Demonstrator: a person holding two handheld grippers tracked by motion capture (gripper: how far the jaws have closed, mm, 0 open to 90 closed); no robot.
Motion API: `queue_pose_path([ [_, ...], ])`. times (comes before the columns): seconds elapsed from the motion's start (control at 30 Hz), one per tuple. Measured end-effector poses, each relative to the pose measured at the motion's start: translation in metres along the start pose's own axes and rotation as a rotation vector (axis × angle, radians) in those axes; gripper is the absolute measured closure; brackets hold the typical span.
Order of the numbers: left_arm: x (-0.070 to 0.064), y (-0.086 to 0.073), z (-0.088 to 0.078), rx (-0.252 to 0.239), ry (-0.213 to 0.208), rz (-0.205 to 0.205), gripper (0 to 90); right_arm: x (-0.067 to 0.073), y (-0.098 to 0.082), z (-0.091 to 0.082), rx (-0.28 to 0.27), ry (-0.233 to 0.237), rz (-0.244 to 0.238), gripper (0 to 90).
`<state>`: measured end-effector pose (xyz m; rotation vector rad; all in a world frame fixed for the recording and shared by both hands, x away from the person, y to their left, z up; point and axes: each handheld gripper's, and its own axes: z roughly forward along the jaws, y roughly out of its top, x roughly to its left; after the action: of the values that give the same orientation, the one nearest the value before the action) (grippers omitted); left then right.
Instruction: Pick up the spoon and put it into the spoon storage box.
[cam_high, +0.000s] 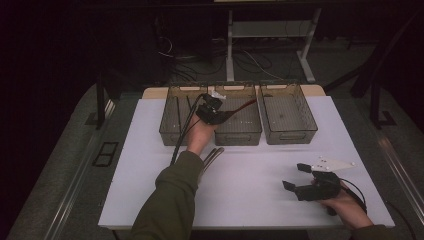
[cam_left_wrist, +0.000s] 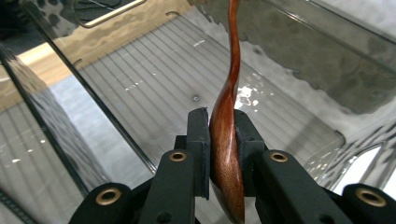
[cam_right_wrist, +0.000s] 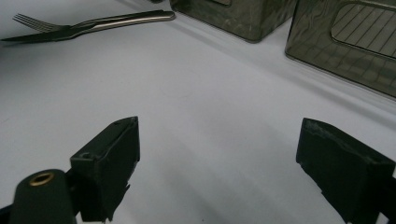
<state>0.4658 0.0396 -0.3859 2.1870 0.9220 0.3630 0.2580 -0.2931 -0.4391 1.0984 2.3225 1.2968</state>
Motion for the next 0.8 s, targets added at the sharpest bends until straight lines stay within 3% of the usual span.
queue_pose_path([
  [0.1, 0.000, -0.001, 0.001, -0.002, -0.005, -0.010, 76.6, 0.000, 0.000, 0.000, 0.000, 0.000, -0.001, 12.8],
  [0.27, 0.000, 0.001, -0.001, -0.017, -0.005, -0.014, 65.3, 0.000, 0.000, 0.000, -0.001, 0.001, 0.001, 12.8],
  [0.4, -0.001, 0.003, -0.003, -0.036, -0.017, -0.024, 63.4, 0.000, 0.000, 0.000, 0.000, 0.001, -0.001, 12.8],
  [0.8, -0.004, 0.003, -0.024, -0.107, -0.067, 0.022, 45.1, 0.000, 0.000, 0.000, 0.001, 0.000, -0.001, 12.8],
])
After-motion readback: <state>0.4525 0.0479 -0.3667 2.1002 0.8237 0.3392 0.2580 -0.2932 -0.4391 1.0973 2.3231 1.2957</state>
